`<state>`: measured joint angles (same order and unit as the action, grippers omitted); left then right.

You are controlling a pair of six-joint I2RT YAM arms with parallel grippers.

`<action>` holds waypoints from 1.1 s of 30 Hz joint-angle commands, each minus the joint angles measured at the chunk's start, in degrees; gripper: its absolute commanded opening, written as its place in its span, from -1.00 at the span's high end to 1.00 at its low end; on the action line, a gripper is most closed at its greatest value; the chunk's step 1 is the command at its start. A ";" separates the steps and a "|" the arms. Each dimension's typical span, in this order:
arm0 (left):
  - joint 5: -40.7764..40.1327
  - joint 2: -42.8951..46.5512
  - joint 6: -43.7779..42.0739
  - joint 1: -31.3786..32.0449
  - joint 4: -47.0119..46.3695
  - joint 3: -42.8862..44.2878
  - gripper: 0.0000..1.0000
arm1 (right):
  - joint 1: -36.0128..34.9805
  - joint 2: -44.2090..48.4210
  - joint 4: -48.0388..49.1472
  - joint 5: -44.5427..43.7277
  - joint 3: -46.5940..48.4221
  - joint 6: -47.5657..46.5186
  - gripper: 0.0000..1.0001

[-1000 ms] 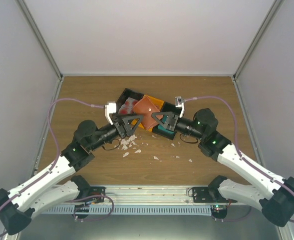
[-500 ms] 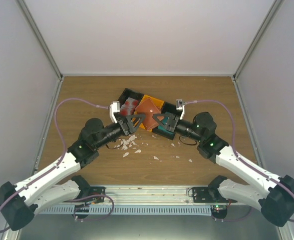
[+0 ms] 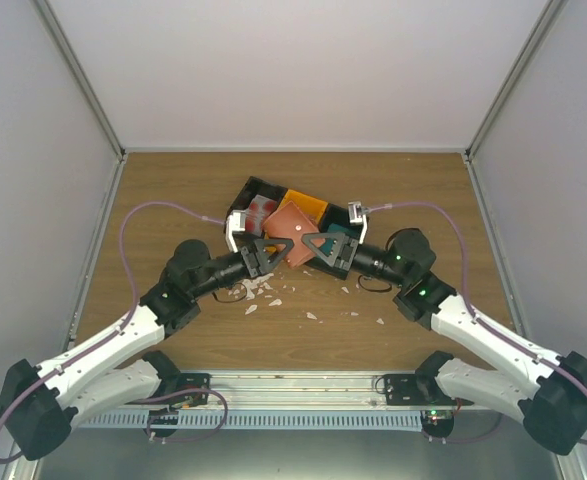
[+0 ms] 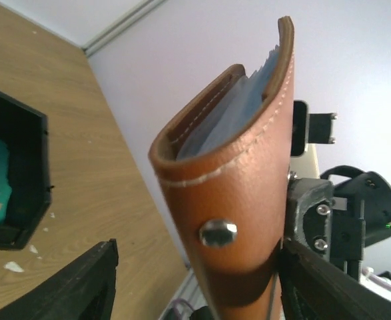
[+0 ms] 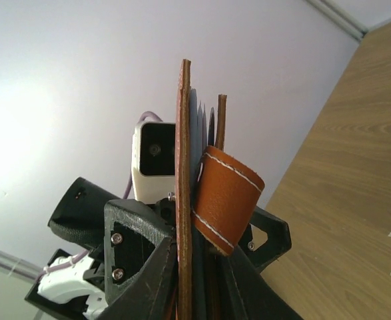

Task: Put the credit cards into the card holder
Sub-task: Close the card holder at the center of the board.

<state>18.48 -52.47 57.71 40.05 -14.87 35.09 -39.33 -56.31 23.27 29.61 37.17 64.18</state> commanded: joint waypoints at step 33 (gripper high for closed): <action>28.33 3.44 -56.73 -1.47 11.09 7.13 1.00 | 0.33 7.61 -35.92 9.37 5.53 -20.82 -0.26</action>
<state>45.08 -48.90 7.81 38.83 -2.44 39.46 -39.16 -48.34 -11.40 32.14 42.65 46.22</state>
